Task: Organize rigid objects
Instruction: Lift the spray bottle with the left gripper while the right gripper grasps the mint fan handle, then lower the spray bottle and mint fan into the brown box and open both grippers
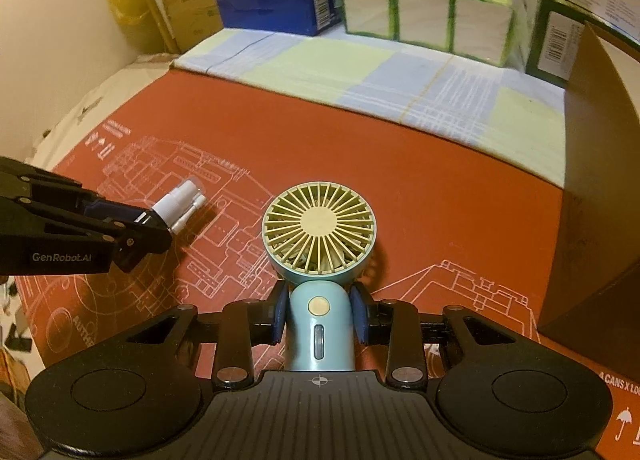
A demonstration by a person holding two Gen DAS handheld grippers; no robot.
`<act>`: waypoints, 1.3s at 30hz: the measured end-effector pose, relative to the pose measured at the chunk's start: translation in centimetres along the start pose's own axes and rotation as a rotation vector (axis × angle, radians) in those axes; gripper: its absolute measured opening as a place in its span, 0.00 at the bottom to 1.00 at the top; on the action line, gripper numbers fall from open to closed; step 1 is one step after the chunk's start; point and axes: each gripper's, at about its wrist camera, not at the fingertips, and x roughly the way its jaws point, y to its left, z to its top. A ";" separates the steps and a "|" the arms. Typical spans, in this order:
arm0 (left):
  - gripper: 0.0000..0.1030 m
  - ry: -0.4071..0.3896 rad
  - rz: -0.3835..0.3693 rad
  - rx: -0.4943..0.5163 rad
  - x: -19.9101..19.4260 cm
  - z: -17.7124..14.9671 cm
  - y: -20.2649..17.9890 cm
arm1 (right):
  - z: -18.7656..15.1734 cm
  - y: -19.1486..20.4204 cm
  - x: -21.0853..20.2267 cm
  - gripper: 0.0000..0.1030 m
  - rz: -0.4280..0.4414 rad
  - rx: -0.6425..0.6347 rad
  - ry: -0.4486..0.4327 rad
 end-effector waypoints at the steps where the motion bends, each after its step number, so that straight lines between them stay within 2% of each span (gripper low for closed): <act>1: 0.19 -0.007 -0.003 0.000 -0.3 0.2 -0.1 | 0.1 -0.1 -0.3 0.29 0.000 0.007 -0.004; 12: 0.19 -0.116 -0.076 0.025 -4.3 3.8 -2.9 | 1.5 -1.1 -5.0 0.29 0.017 0.069 -0.101; 23: 0.19 -0.192 -0.176 0.115 -5.7 8.1 -9.1 | 2.1 -4.4 -11.6 0.29 -0.021 0.155 -0.224; 32: 0.19 -0.211 -0.273 0.203 -4.3 11.8 -16.3 | 1.9 -10.9 -16.4 0.29 -0.123 0.283 -0.292; 39: 0.19 -0.223 -0.319 0.242 -2.8 14.9 -21.7 | 2.1 -16.7 -18.9 0.29 -0.218 0.383 -0.323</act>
